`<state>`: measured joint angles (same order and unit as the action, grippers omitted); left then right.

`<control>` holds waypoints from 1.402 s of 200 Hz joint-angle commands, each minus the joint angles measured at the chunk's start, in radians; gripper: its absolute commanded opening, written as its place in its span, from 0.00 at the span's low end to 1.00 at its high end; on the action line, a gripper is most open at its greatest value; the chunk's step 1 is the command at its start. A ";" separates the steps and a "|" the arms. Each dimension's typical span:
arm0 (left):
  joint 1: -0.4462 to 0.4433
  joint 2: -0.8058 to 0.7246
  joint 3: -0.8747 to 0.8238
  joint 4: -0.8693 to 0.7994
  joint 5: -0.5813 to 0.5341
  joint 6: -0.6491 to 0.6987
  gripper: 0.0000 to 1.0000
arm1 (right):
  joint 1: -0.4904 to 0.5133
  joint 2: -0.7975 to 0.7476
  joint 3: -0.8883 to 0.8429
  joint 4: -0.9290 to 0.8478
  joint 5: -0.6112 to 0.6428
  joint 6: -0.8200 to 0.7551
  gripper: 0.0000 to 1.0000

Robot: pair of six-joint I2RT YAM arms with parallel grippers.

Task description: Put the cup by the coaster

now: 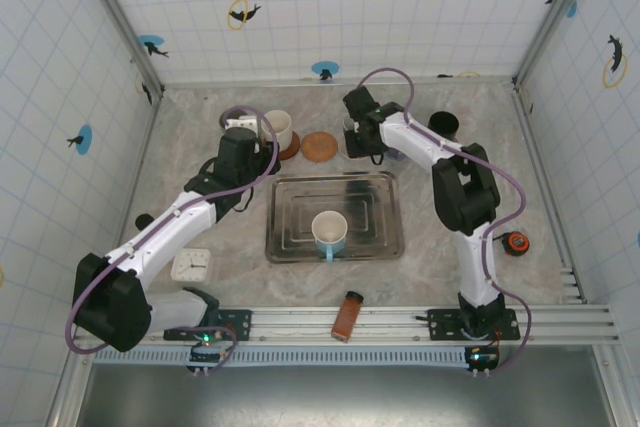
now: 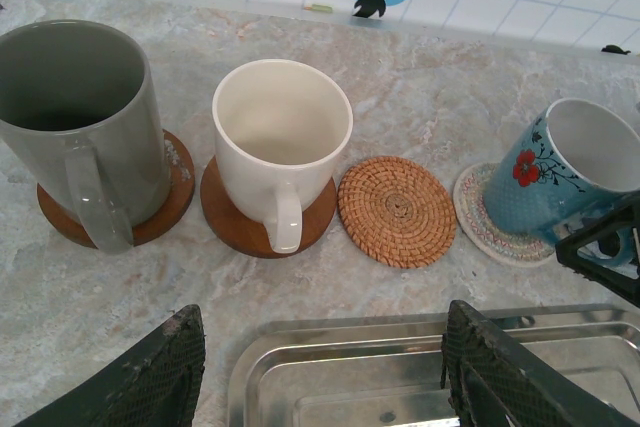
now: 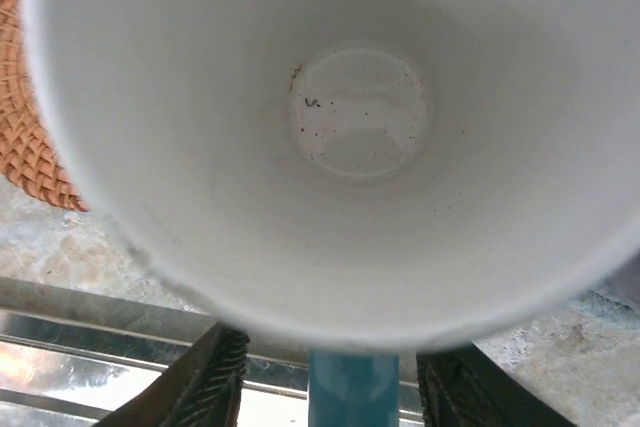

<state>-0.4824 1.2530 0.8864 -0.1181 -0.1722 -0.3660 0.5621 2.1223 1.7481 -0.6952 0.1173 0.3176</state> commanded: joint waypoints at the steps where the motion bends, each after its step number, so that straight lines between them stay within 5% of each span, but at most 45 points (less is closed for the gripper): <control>1: 0.008 -0.004 0.026 0.002 0.000 0.009 0.63 | 0.013 -0.094 -0.021 -0.027 0.035 -0.009 0.50; 78: 0.008 -0.007 0.033 -0.009 0.008 -0.013 0.63 | 0.058 -0.279 -0.069 -0.045 0.141 -0.013 0.58; 149: 0.004 -0.007 0.060 -0.042 0.046 -0.051 0.62 | 0.115 -0.522 -0.160 0.153 0.273 0.045 0.63; 210: -0.032 0.002 0.102 -0.115 0.037 -0.059 0.61 | 0.124 -0.722 -0.462 0.500 0.307 0.144 0.65; 280: -0.134 0.004 0.197 -0.224 -0.021 -0.031 0.61 | 0.105 -0.845 -0.686 0.633 0.321 0.198 0.66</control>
<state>-0.5869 1.2533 1.0374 -0.2821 -0.1547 -0.4026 0.6777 1.3502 1.1267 -0.1780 0.4133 0.4774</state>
